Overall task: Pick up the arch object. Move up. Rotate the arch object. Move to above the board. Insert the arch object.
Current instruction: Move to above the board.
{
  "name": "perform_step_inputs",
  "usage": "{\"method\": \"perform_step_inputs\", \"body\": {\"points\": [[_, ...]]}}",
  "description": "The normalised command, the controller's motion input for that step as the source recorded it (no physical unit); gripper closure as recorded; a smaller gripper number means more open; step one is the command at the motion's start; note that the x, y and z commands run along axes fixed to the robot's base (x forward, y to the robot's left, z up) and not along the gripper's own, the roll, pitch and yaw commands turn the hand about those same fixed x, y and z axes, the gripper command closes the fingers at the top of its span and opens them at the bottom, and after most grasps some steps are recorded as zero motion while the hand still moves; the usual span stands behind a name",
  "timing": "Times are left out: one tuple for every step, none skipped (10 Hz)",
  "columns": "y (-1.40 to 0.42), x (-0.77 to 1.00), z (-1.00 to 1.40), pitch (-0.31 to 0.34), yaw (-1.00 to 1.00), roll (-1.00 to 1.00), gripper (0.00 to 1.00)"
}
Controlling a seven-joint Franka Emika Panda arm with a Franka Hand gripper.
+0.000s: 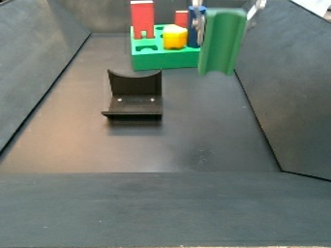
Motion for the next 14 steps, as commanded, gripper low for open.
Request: {"method": "perform_step_inputs", "body": {"points": [[0.11, -0.02, 1.0, 0.083, -0.01, 0.06, 1.0], [0.11, -0.02, 1.0, 0.079, 0.0, 0.05, 1.0], [0.1, -0.01, 1.0, 0.08, -0.01, 0.05, 1.0], [0.09, -0.01, 1.0, 0.082, -0.01, 0.05, 1.0], [0.08, -0.01, 0.94, 0.084, -0.01, 0.04, 1.0], [0.06, 0.0, 0.78, 0.08, -0.01, 0.04, 1.0], [0.04, 0.0, 0.56, 0.078, -0.01, 0.04, 1.0], [0.03, 0.0, 0.45, 0.078, -0.01, 0.04, 1.0], [0.02, 0.0, 0.23, 0.082, -0.01, 0.04, 1.0], [-1.0, 0.2, 0.17, 0.247, -0.12, -0.02, 1.0], [-1.0, 0.2, 0.15, 0.234, -0.09, -0.02, 1.0], [-1.0, 0.21, 0.16, 0.214, -0.04, -0.02, 1.0], [-1.0, 0.22, 0.16, 0.159, -0.02, -0.05, 1.0], [-1.0, 0.22, 0.16, 0.138, -0.01, -0.03, 1.0]]}}
